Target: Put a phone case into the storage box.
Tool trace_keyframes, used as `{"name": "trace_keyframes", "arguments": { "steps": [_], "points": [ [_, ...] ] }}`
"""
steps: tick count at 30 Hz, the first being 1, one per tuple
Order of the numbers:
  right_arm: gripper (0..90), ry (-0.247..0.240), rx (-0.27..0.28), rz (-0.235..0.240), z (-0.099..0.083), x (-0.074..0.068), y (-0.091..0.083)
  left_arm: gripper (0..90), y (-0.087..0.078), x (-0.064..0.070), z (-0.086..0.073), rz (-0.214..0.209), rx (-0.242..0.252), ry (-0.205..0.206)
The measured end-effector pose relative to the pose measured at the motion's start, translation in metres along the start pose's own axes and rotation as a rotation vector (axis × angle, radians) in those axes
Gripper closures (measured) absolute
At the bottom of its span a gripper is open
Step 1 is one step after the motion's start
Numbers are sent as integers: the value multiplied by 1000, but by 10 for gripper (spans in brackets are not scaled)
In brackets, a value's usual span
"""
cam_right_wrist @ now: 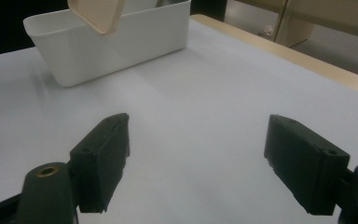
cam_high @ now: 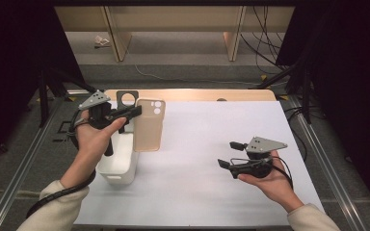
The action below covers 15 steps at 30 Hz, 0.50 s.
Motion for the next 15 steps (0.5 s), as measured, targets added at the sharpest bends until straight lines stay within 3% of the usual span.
{"name": "trace_keyframes", "arguments": {
  "steps": [15],
  "points": [
    [233,9,8,-7,0,1,0,818,-11,-15,9,30,24,-9]
  ]
}}
Point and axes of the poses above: each handheld gripper's, and its own axes: y roughly forward along the jaws, z roughly out of its top, x roughly to its right, the point moved 3 cm from there along y, roughly forward along the jaws, and after that the axes turned 4 degrees about x, right-handed, at the moved point
